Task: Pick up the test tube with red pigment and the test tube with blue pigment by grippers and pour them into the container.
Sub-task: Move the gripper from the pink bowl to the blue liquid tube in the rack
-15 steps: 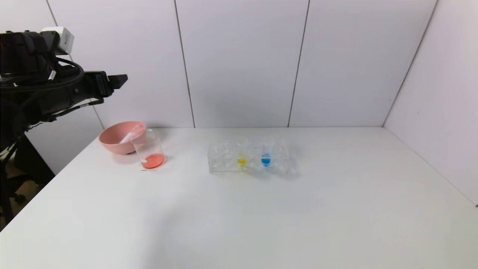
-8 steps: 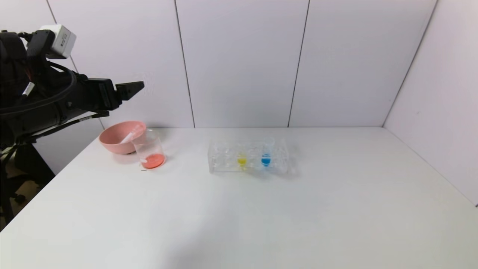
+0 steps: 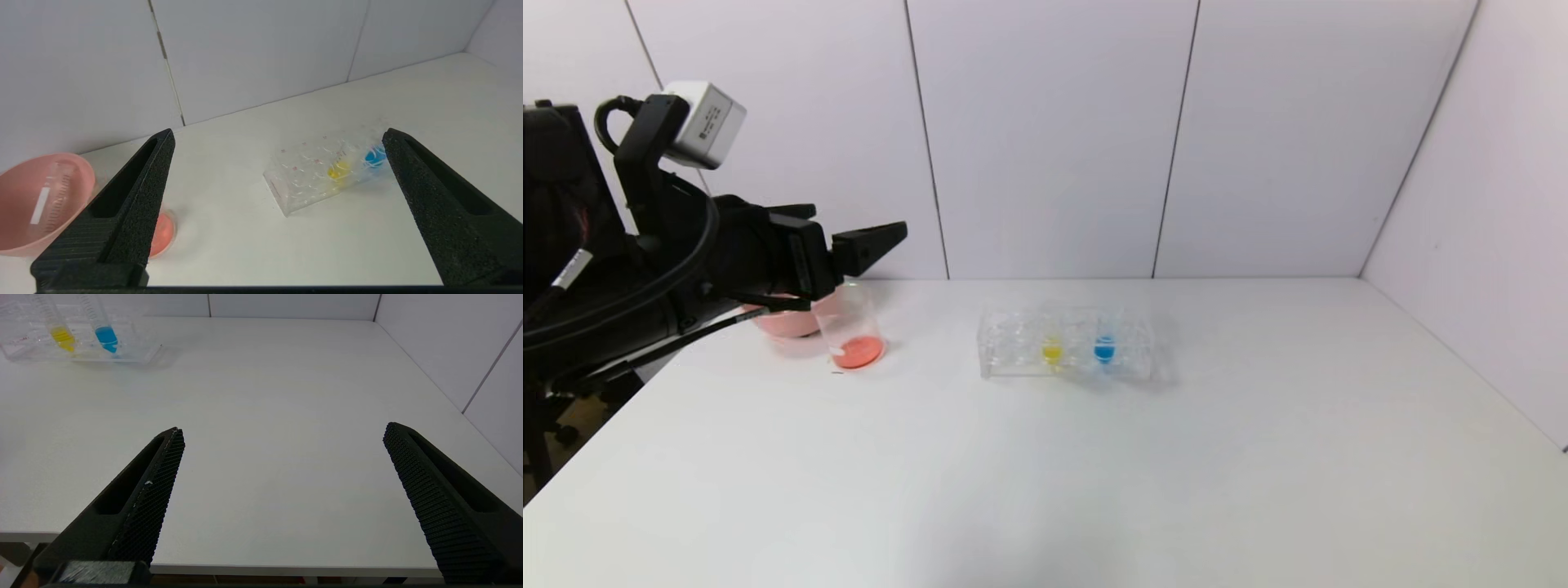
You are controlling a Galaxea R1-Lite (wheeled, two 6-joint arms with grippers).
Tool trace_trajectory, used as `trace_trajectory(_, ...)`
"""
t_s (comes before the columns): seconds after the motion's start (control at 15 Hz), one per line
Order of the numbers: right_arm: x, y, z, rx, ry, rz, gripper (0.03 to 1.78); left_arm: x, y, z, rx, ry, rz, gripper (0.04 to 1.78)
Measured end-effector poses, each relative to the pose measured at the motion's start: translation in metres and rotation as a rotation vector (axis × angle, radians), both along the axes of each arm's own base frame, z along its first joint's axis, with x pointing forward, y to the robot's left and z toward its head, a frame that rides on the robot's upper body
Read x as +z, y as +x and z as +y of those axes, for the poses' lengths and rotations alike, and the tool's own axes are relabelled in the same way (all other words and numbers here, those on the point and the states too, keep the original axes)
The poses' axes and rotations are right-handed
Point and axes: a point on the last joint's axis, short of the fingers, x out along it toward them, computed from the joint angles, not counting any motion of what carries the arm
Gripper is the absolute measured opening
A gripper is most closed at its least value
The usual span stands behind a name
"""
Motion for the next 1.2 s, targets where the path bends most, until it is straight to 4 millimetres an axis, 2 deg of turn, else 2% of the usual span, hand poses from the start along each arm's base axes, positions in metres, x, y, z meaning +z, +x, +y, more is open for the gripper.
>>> trace_trajectory(0.6,0.000,0.000,0.000,-0.001,0.000,0.000,1.77,-0.030,-0.029,-0.036,-0.193,0.038,0.041,1.77)
trace_trajectory(1.2,0.000,0.000,0.000,-0.001,0.000,0.000,1.77,-0.046,-0.034,-0.053,-0.261,0.081,0.088,1.77)
